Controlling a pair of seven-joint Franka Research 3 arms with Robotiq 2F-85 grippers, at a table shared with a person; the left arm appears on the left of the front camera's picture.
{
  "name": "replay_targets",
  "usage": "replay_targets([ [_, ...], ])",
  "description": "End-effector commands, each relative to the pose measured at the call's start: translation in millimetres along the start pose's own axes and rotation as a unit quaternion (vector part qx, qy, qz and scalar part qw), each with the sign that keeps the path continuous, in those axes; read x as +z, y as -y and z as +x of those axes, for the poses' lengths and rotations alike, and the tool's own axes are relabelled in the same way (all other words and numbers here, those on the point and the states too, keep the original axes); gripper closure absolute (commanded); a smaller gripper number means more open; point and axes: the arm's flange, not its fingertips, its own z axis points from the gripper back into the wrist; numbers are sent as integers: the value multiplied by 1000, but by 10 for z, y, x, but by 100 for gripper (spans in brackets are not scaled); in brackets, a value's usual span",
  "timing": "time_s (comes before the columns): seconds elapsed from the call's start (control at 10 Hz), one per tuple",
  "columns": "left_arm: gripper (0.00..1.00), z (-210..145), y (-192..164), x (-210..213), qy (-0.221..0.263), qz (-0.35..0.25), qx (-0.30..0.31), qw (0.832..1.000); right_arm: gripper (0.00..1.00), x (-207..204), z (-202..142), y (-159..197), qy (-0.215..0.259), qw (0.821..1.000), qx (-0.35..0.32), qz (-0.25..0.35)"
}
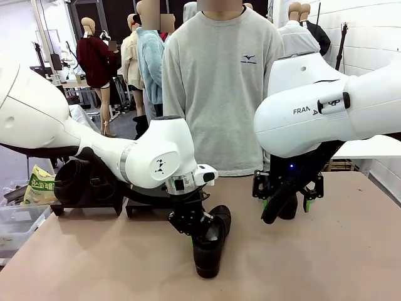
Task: Organize the shoes by placing them on the stand.
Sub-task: Place the Shoe from the middle of the table onto the Shoes Stand.
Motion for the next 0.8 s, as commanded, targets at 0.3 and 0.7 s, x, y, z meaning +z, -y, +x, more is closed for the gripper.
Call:
replay_targets([
  [0.3, 100, -1, -42, 412, 6, 7, 54, 998, 0, 23, 14, -3, 0, 1000, 0, 3],
  [0.7, 100, -215, -322, 1324, 119, -23, 121, 985, 0, 23, 14, -3, 0, 1000, 0, 3],
])
